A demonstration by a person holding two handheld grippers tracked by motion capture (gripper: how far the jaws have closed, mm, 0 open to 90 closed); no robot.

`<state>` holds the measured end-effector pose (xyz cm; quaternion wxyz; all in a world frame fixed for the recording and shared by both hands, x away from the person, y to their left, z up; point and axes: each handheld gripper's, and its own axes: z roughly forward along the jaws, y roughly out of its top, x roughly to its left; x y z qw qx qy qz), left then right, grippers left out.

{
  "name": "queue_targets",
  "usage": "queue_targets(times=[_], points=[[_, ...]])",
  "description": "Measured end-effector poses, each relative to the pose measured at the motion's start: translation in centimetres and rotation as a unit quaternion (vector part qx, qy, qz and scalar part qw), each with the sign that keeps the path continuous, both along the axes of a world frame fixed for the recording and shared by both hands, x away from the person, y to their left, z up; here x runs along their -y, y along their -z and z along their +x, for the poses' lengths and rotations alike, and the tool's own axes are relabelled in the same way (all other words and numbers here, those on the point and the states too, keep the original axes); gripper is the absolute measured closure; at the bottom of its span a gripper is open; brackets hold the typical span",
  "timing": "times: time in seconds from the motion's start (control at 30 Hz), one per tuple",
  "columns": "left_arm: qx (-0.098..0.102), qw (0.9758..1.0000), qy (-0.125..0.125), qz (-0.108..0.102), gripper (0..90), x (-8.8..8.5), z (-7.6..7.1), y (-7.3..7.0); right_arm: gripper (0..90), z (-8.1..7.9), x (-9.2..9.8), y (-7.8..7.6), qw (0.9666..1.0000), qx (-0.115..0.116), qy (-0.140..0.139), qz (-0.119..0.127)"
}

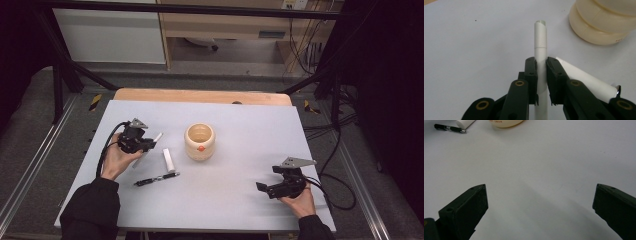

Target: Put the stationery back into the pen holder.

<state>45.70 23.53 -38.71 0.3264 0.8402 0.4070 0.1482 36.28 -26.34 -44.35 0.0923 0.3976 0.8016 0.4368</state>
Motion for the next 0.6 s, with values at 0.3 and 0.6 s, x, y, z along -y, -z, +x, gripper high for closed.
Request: queue_targets(times=[0.3,0.6], points=[[0.024,0.9994,0.004,-0.023,78.7,0.5,-0.7,-1.7,0.7,0.0,0.0,0.0,1.0000,-0.002,0.000,-0.001],[0.046,0.9978,0.003,-0.047,78.7,1.4,-1.1,-3.1,0.7,0.0,0.0,0.0,1.0000,-0.003,0.000,0.000]])
